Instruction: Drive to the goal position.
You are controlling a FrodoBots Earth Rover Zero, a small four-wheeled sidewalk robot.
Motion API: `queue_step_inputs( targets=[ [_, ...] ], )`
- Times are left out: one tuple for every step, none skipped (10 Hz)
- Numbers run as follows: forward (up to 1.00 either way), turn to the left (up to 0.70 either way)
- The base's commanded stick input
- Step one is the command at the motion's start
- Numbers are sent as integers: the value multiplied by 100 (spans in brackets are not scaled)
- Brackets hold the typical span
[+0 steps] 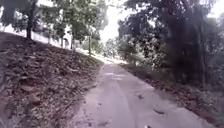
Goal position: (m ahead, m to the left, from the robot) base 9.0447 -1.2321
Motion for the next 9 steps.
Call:
queue_step_inputs(
  targets=[
    [50, 0],
    [50, 0],
    [50, 0],
    [50, 0],
    [50, 0],
    [50, 0],
    [50, 0],
    [50, 0],
    [50, 0]
  ],
)
